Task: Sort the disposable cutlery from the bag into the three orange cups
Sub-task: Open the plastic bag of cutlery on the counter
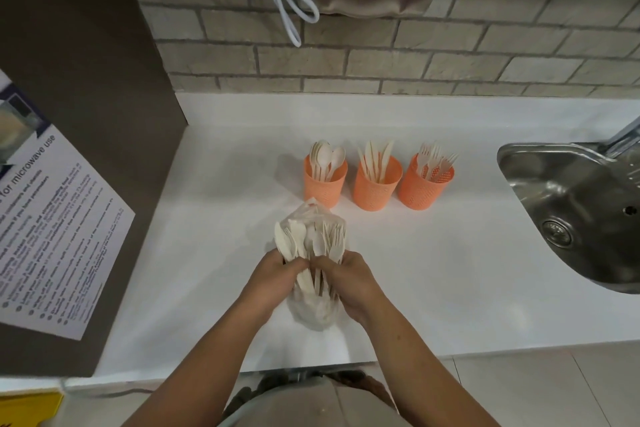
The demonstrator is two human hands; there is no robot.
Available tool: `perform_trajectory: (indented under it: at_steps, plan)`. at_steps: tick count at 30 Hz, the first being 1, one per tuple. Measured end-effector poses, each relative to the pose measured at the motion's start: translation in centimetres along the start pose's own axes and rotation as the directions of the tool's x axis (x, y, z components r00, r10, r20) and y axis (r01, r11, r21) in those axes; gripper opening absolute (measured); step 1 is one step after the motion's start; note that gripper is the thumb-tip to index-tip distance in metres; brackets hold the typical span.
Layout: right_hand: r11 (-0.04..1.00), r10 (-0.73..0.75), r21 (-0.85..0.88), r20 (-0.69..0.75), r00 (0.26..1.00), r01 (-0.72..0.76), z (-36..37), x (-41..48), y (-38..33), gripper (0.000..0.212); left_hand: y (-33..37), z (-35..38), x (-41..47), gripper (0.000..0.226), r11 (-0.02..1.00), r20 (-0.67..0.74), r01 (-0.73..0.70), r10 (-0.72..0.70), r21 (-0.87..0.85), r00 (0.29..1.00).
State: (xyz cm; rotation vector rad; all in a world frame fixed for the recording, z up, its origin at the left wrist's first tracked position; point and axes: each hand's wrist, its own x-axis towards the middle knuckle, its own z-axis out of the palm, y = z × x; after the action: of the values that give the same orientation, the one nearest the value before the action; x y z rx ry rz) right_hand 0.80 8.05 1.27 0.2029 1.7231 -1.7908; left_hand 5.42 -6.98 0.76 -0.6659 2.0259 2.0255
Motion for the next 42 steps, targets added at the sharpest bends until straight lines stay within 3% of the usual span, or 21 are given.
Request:
perform_trajectory:
  at_steps: [8, 14, 18, 21, 27, 31, 35, 42]
  plan:
    - [0.999, -0.027, 0.015, -0.061, 0.998, 0.028, 0.6, 0.5, -0.4, 0.019, 0.3, 0.4, -0.4, 0.029, 0.991, -0.087, -0.051, 0.062, 0.123, 0.994]
    - [0.979, 0.093, 0.189, -0.094, 0.991, -0.074, 0.8, 1.1, -2.0, 0.015, -0.8, 0.7, -0.8, 0.044, 0.920, -0.046, -0.137, 0.166, 0.368, 0.985]
    - [0.941, 0.140, 0.315, -0.039, 0.989, -0.121, 1.0, 1.2, -3.3, 0.012, -1.6, 0.6, -1.3, 0.045, 0.882, 0.020, -0.185, 0.196, 0.434, 0.980]
    - [0.920, 0.193, 0.336, 0.055, 0.980, -0.200, 1.1, 1.0, -4.2, 0.021, -1.9, 0.6, -1.4, 0.042, 0.860, 0.012, -0.218, 0.239, 0.460, 0.971]
    - [0.921, 0.201, 0.276, 0.264, 0.943, -0.273, -0.4, -0.4, -4.1, 0.011, 0.1, 0.0, -0.9, 0.020, 0.967, -0.093, -0.129, 0.152, 0.221, 0.984]
    - [0.947, 0.203, 0.166, 0.354, 0.913, -0.275, -2.9, -1.9, -3.1, 0.008, 1.5, -1.1, -0.9, 0.013, 0.983, -0.020, -0.070, 0.075, 0.171, 0.997]
    - [0.958, 0.179, 0.154, 0.341, 0.923, -0.242, -5.7, -2.5, -2.6, 0.010, 3.1, -1.3, -1.5, 0.019, 0.998, 0.086, -0.047, 0.044, 0.034, 0.995]
    - [0.982, -0.005, 0.183, 0.261, 0.965, -0.044, -7.7, -2.5, -3.2, 0.027, 5.4, 0.8, -1.4, 0.020, 0.977, -0.110, -0.158, 0.143, -0.140, 0.984]
